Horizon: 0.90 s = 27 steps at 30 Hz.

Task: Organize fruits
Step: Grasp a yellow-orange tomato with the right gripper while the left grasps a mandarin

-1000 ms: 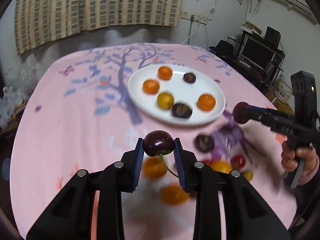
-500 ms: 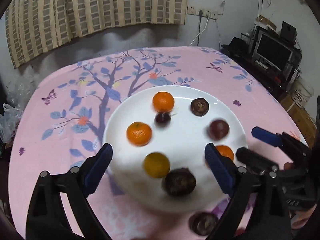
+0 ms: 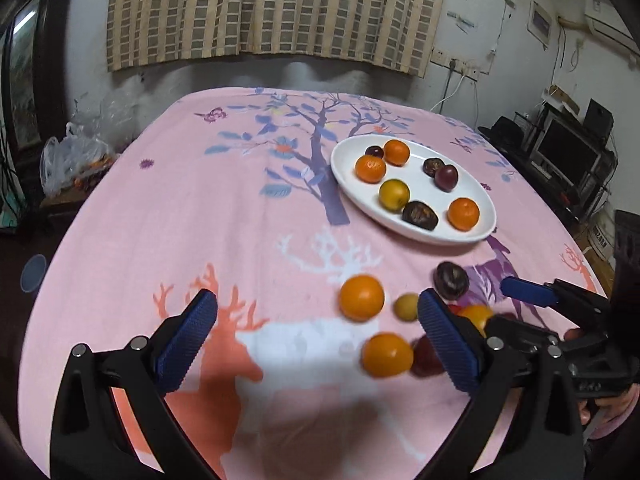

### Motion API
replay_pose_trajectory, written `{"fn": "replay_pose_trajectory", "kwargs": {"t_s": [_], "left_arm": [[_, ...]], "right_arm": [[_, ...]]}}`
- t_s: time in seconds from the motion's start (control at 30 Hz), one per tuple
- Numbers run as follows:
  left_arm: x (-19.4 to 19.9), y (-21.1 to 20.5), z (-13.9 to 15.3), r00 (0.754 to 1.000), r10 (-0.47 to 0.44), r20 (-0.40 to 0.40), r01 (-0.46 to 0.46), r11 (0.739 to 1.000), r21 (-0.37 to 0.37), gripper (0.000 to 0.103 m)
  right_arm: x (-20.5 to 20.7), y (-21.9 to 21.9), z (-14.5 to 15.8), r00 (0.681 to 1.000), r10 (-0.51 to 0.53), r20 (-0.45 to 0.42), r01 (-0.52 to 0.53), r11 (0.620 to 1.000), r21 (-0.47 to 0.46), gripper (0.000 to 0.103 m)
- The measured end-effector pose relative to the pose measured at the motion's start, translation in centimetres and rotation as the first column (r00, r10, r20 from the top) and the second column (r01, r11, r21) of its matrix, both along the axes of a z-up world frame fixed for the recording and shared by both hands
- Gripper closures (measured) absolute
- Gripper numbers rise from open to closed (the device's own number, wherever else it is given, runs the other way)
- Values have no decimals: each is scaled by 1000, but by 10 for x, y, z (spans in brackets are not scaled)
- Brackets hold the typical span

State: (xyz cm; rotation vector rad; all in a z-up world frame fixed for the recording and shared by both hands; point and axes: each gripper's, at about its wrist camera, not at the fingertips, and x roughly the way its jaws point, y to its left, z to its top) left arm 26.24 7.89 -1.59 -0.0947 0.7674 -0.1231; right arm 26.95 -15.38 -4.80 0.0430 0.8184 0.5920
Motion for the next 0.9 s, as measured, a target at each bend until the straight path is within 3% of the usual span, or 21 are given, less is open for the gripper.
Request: {"fn": "replay_pose_trajectory", "kwargs": {"t_s": [0.13,0.2,0.23,0.33,0.47,0.53,0.6,0.7,0.9], "left_arm": [[-12,10,-15,1000,-16,6,16,999,-41,4],[-9,10,-19,1000,-18,-12,17,999,-45,4],[-9,9,-19,999,-29,-15,29,998,-54,4],[-11,2,-22,998,-64,-12,63,997,-46,4],[-13,-18,-27,987,-161,-15,161,987,-2,5],[-14,-30,-31,979,-205,-15,205,979,17,13],[-12,-37,-35,970,-240,-36,241,970,13,32],[-8,-41,-42,968,-243,-64,245,969,21,45],[1,-42,-49,970,-230,-80,232,973,7,50]], "right_arm": [[1,3,-11,1000,-5,-23,4,999,-38,41],[4,3,-17,999,15,-50,-17,1000,-24,54],[3,4,-19,997,39,-64,-39,999,-5,67],[0,1,-14,999,34,-33,-35,999,-16,67],[1,-17,-1,1000,-12,-9,12,999,40,67],[0,-25,2,999,-33,1,33,998,46,67],[1,-28,4,999,-50,1,50,997,53,66],[1,-31,7,998,-58,5,58,996,62,66],[0,-33,10,998,-57,-7,57,996,75,66]]}}
